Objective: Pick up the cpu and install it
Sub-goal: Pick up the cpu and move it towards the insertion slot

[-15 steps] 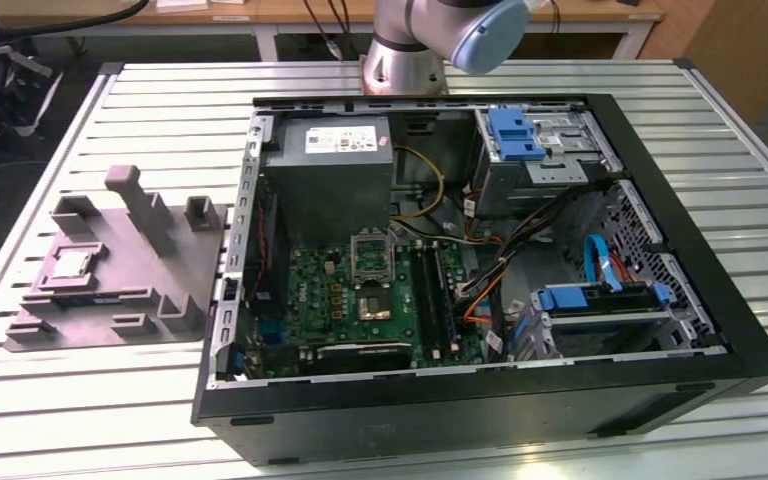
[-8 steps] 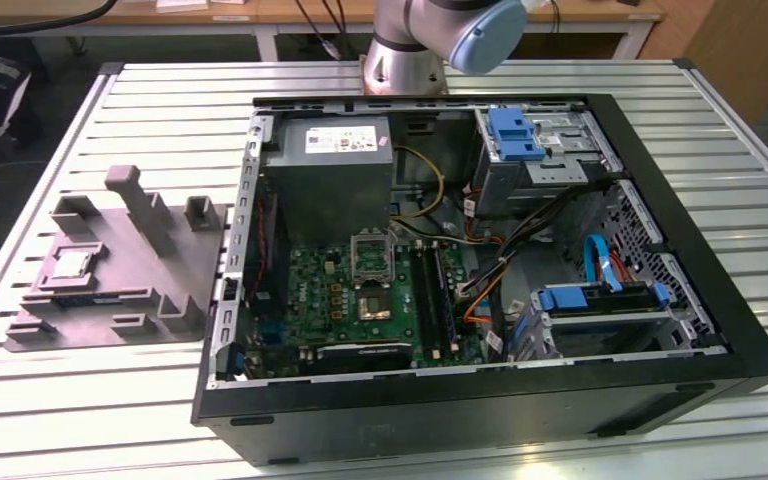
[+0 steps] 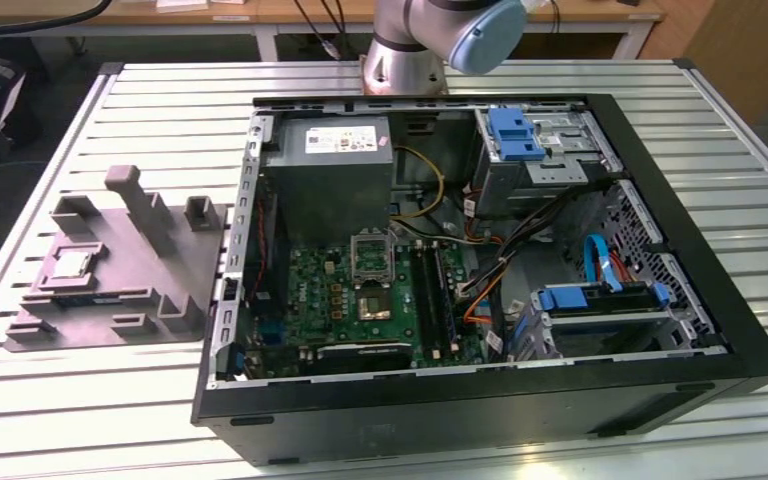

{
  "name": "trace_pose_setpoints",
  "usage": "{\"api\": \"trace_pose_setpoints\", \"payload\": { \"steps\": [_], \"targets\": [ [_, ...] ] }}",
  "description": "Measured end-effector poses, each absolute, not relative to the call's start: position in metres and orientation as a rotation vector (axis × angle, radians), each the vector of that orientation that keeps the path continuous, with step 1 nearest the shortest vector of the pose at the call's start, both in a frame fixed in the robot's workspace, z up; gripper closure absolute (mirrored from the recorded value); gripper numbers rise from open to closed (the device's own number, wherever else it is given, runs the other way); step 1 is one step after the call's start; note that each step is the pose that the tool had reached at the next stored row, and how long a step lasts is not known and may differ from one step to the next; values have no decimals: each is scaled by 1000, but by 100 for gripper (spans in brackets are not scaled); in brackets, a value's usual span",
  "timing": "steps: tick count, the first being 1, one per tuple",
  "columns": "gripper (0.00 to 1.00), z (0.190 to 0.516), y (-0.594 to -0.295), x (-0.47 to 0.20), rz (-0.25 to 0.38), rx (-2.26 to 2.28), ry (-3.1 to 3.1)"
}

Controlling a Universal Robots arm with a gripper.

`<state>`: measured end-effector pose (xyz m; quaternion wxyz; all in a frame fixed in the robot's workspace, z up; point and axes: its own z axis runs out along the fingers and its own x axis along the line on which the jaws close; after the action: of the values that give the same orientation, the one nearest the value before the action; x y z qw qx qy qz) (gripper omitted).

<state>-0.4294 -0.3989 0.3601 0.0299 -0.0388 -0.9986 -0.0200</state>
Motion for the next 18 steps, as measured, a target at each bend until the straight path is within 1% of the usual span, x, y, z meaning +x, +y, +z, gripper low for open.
{"api": "trace_pose_setpoints", "payload": {
  "steps": [9, 12, 13, 15, 16, 18],
  "targets": [
    [89, 360, -399, -430, -62, -120, -3079],
    [71, 360, -399, -430, -62, -120, -3079],
    [71, 360, -399, -430, -62, -120, -3079],
    [59, 360, -399, -430, -62, -120, -3079],
    [59, 360, -399, -430, -62, -120, -3079],
    [47, 358, -399, -430, -61, -119, -3079]
  ]
}}
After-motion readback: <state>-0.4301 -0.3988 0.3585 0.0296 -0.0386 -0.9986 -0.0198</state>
